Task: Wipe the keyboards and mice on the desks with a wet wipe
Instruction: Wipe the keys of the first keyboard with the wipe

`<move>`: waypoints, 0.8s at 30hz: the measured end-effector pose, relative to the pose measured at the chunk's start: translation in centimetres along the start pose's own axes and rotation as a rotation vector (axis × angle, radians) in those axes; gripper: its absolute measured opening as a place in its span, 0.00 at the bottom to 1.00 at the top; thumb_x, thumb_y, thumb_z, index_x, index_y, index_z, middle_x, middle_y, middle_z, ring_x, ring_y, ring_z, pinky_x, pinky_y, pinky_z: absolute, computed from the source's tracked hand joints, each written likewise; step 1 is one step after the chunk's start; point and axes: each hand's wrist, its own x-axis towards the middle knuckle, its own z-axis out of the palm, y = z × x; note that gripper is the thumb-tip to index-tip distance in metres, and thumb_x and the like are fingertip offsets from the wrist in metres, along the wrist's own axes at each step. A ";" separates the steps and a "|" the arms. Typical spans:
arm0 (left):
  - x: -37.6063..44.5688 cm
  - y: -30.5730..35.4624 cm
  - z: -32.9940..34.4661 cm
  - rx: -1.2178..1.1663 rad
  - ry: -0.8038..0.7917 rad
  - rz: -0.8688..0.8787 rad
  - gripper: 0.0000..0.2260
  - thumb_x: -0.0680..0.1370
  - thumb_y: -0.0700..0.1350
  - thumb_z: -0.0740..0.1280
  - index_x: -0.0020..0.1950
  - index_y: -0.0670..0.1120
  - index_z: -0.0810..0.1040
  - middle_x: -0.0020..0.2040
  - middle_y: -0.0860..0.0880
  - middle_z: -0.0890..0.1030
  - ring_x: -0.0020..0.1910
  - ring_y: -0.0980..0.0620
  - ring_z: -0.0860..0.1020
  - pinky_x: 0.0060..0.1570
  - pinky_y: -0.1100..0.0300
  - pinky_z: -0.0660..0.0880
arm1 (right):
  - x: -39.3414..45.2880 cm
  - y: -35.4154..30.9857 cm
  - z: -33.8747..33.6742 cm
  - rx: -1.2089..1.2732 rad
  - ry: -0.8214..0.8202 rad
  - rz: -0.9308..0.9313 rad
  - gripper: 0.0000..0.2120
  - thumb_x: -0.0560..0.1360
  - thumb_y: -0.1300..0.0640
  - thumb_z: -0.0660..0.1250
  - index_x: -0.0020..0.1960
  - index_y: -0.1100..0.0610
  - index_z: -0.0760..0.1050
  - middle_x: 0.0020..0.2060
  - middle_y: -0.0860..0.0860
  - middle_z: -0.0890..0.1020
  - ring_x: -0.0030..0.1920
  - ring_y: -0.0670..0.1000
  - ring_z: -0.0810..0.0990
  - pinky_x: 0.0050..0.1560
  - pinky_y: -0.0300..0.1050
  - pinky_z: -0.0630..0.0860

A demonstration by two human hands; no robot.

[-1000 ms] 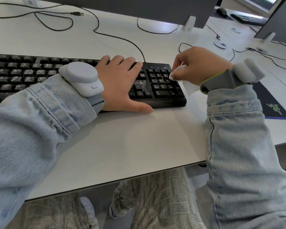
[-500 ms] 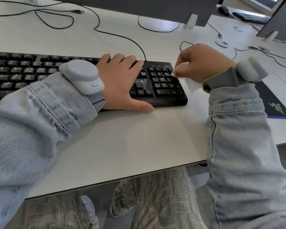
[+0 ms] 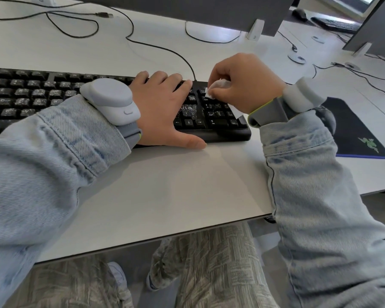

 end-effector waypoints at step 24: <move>-0.1 0.1 -0.2 -0.008 -0.007 -0.004 0.63 0.56 0.85 0.42 0.80 0.45 0.54 0.77 0.47 0.62 0.74 0.43 0.63 0.73 0.44 0.59 | -0.2 -0.6 -0.4 0.005 -0.092 0.082 0.08 0.73 0.57 0.65 0.45 0.56 0.82 0.38 0.48 0.79 0.41 0.50 0.76 0.31 0.35 0.65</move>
